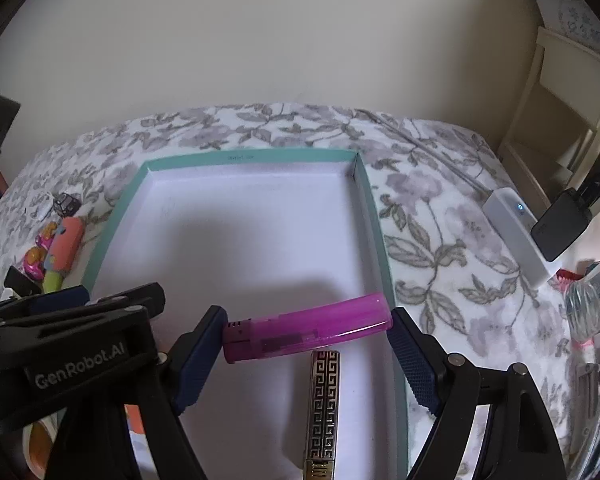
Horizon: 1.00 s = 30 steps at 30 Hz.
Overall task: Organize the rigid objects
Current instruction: 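Carry the glue bottle and purple lighter over the teal tray with both tools, then lower the glue bottle and lighter into the tray and open both tools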
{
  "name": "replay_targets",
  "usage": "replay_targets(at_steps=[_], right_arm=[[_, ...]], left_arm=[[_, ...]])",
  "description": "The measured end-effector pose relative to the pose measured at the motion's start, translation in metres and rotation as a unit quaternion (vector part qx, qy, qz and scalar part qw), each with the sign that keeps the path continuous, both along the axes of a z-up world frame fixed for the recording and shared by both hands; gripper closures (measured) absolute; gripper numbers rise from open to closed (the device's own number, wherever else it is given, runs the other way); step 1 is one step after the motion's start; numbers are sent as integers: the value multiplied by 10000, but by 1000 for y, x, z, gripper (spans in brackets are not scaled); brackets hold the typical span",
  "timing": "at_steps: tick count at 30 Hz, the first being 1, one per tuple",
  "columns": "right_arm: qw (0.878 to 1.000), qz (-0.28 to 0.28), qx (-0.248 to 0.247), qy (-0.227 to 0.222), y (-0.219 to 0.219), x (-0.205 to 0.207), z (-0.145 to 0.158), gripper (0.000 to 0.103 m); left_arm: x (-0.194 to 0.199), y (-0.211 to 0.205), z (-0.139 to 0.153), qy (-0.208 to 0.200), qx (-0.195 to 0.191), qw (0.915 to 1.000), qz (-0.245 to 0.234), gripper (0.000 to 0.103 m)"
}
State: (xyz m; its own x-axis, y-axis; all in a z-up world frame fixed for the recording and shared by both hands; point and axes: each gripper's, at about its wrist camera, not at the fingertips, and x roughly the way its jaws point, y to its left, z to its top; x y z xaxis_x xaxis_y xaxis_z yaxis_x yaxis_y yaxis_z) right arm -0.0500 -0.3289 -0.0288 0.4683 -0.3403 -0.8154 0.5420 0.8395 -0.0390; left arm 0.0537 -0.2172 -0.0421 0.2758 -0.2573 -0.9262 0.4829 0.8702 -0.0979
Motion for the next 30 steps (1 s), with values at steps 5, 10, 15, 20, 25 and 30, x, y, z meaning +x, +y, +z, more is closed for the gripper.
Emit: replay_targets(at_steps=[5,10,15,20,25,30], right_arm=[[9999,37,73,123,1,3,-9,19],[9996,108,52,240,4,6,-16,19],[9996,99,79,240,4,6,-16,19],[9995,99,116,282,4,7,-15,19],[9997,102,155,185,2,7,-8,17],[9998,73,176,22,2,6,2,12]], left_arm=[[-1,-1,-5,37,50,10000,-18,26],[-2,-3,-7,34,74,9999,-82,26],[-2,-3,-7,67,80,9999,-107,26],[1,-2,-3,145,19,9998,-107,25],[-1,-1,10,79,-27,9998,-161,12],[-2,1,29,-73,-126,9997,-180,11]])
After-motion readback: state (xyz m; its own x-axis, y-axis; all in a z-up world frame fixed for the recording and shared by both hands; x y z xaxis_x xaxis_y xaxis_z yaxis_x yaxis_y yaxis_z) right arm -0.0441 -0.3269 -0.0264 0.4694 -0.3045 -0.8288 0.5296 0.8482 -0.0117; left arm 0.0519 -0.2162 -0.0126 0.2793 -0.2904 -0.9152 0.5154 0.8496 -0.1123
